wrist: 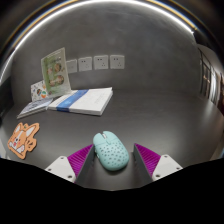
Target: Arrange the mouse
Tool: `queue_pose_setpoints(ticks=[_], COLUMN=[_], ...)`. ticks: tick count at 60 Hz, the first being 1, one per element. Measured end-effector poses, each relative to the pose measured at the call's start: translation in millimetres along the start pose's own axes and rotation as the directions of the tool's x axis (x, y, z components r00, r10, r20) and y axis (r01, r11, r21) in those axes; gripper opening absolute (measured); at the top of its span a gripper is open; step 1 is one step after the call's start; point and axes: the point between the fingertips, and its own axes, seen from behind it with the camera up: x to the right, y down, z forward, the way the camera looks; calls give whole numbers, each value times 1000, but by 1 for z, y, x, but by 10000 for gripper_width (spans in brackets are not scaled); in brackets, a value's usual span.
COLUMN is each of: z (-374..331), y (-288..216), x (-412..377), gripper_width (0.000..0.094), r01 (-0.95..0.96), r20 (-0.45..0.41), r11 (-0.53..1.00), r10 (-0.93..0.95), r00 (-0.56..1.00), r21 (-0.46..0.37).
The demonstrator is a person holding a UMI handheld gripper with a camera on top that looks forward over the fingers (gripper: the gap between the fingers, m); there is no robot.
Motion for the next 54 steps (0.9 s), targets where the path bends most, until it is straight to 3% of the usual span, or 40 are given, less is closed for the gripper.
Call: queue_pose_setpoints(ticks=[4,5,7,13,24,30,36,42,47,54], z=[8,12,16,21,9,-36,-92,-115,-99,-49], y=[-5,-7,-9,-10,-10,-57,-124,-162,-146,-75], x=[4,5,6,7,10,2,-68,-177,-272,-366], gripper_width=[790,820,778,523,407,386,382,381,379,379], r01=[-1,-3,-7,-32,-125,-139,-104,-73,-62,-46], r20=[-1,0,-5,-39,-126,-207,-206,-154,-89,0], r11=[1000,1000,1000,999,991,987,965,942,947,986], r10=[1,3,7,30,119,153,155,130,95,46], r00=[1000,1000,1000,999,985,966,966,980,992,999], r21=[-18,-22,-31,-36,-44,84,242,328,316,162])
